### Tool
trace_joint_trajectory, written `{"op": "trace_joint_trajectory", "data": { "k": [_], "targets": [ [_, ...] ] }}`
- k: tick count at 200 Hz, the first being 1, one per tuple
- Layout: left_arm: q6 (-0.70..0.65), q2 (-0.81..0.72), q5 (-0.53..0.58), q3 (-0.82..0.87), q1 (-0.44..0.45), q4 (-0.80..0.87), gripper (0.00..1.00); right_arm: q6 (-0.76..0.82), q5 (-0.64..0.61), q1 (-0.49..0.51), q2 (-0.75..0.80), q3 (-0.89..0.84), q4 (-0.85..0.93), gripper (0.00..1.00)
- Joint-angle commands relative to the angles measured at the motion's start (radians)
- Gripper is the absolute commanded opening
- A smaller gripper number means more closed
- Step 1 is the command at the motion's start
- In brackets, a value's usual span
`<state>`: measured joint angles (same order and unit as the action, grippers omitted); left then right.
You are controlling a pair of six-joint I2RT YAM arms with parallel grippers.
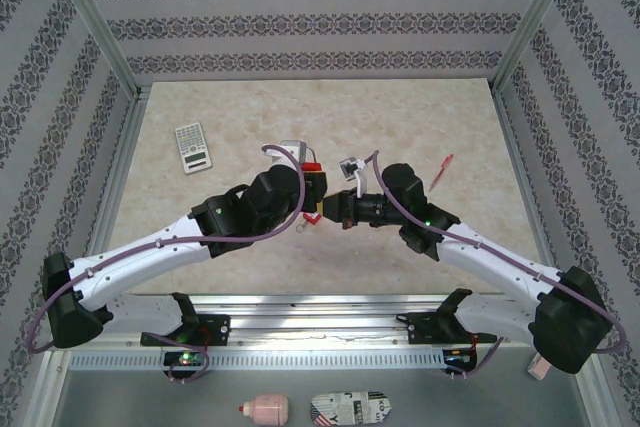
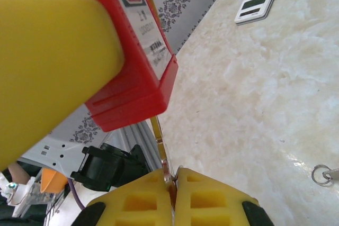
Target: Unlock with the key
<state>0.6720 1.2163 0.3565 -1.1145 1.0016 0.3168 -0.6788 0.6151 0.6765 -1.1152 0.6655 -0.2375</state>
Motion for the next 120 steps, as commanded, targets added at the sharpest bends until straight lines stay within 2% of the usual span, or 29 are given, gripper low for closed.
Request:
{"op": "trace_joint_trajectory", "data": {
  "k": [1, 30, 120],
  "targets": [
    [0.070, -0.001, -0.200, 0.028, 0.056, 0.047, 0.00, -0.010, -0.110, -0.048, -0.001, 0.045, -0.207, 0.00],
    [0.087, 0.000, -0.256, 0.010, 0.052, 0.076, 0.00, 0.012, -0.100, -0.061, 0.004, 0.051, -0.184, 0.00],
    [0.025, 0.061, -0.239, -0.105, 0.033, 0.340, 0.00, 0.044, -0.076, -0.081, 0.055, 0.059, -0.101, 0.00]
  ]
}}
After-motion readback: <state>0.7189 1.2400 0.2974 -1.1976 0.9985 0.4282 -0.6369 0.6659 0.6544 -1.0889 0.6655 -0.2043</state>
